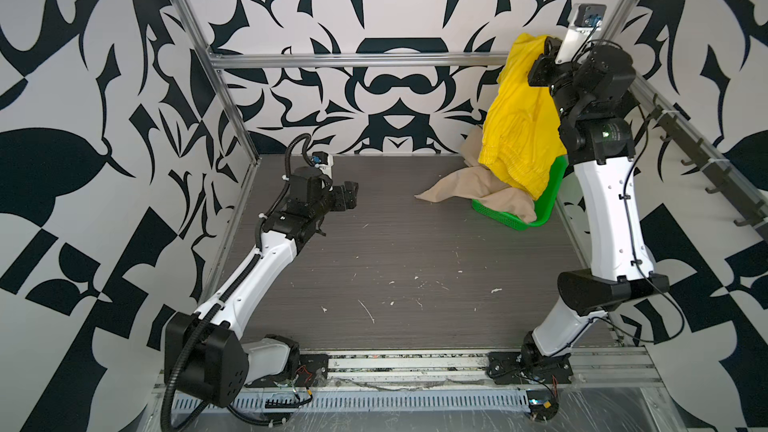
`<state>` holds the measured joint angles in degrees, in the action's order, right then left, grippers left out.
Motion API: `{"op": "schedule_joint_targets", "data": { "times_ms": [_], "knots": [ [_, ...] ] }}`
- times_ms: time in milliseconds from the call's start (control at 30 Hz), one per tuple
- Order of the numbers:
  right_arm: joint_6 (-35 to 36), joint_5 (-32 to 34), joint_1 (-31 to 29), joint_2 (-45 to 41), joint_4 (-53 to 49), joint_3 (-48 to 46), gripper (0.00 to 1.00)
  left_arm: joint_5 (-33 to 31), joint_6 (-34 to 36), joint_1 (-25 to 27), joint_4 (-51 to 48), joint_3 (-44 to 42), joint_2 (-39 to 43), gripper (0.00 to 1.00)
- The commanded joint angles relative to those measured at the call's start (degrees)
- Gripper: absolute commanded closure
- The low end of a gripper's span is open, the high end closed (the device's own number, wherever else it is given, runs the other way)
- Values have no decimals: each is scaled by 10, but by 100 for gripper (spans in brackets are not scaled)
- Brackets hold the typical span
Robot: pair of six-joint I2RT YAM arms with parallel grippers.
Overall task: Fold and stack the shorts
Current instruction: 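Swing the held yellow shorts over the table and release them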
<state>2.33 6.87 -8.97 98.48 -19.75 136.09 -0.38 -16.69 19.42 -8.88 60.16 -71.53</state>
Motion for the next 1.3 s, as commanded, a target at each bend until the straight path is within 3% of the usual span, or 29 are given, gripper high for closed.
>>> {"op": "schedule_joint_targets", "data": {
  "times_ms": [0,167,400,600,733,767,900,1033,1133,1267],
  "knots": [
    [-37,-120,-24,-32,-10,28,100,-22,-4,1,-13,15,30,13],
    [-49,-209,-83,-63,-3,-19,100,-79,0,1,-65,33,62,13],
    [-58,-273,-179,-82,10,-61,100,-105,6,1,-79,26,116,13],
    [-58,-282,-261,-63,9,-138,100,-163,0,1,-121,34,136,12],
    [-85,-274,-278,-32,14,-215,100,-197,-5,1,-140,31,141,12],
    [-88,-274,-280,-22,14,-236,97,-201,-7,1,-144,28,141,13],
    [-75,-225,-281,11,-24,-285,55,-203,-7,1,-150,17,137,12],
    [-13,-79,-280,33,-111,-277,20,-195,-9,1,-150,8,130,12],
    [23,26,-261,52,-169,-252,10,-188,-9,1,-144,4,122,12],
    [21,76,-184,112,-278,-173,8,-178,-10,0,-134,1,113,12]
  ]
}}
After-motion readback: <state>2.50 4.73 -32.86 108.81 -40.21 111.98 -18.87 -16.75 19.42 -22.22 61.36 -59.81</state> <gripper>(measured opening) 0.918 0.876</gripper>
